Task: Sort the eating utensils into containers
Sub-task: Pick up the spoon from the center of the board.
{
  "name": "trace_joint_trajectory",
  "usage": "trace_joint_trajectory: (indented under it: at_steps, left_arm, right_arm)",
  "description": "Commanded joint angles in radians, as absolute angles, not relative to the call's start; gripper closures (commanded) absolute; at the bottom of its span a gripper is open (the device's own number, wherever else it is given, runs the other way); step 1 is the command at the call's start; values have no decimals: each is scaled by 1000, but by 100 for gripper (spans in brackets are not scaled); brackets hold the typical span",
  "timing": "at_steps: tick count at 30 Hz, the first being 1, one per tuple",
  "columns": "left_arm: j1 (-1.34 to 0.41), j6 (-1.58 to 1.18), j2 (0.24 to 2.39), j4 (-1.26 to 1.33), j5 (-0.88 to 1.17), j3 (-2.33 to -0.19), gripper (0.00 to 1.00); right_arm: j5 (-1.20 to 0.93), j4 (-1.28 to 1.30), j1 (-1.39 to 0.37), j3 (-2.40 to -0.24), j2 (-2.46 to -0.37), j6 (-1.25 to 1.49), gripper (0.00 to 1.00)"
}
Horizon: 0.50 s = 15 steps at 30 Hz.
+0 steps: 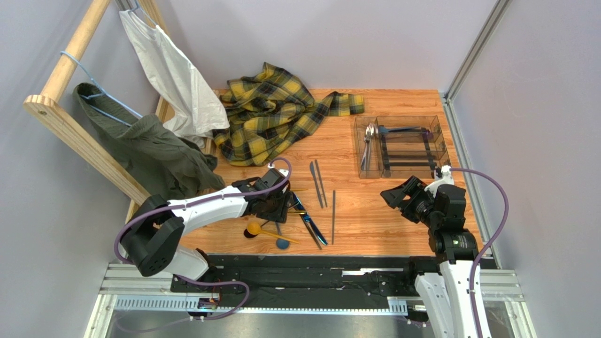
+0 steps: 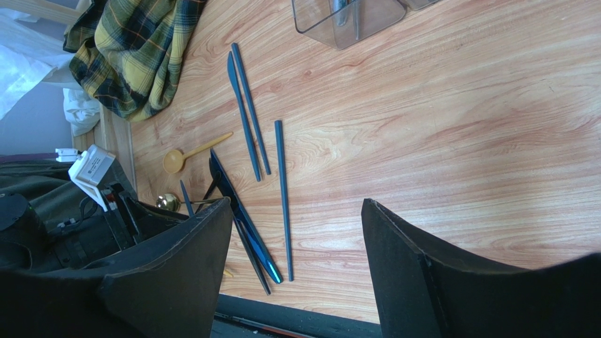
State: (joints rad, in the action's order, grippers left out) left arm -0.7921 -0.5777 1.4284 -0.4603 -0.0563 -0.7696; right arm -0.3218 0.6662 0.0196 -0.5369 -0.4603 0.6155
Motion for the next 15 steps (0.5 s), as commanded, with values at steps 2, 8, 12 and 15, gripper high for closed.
trace_joint_trajectory:
  at_steps: [2, 8, 12, 15]
  left_arm:
    - [-785, -594, 1479, -414, -60, -792, 48]
    - [-785, -606, 1539, -391, -45, -798, 60]
    - [-785, -607, 1545, -379, -37, -808, 69]
    - [-785, -600, 1534, -373, -31, -811, 76]
  right_arm:
    - [-344, 653, 14, -534, -442, 612, 29]
    - [-341, 640, 14, -509, -413, 638, 31]
    - [-336, 638, 14, -499, -411, 643, 31]
    - [-330, 630, 14, -491, -413, 647, 32]
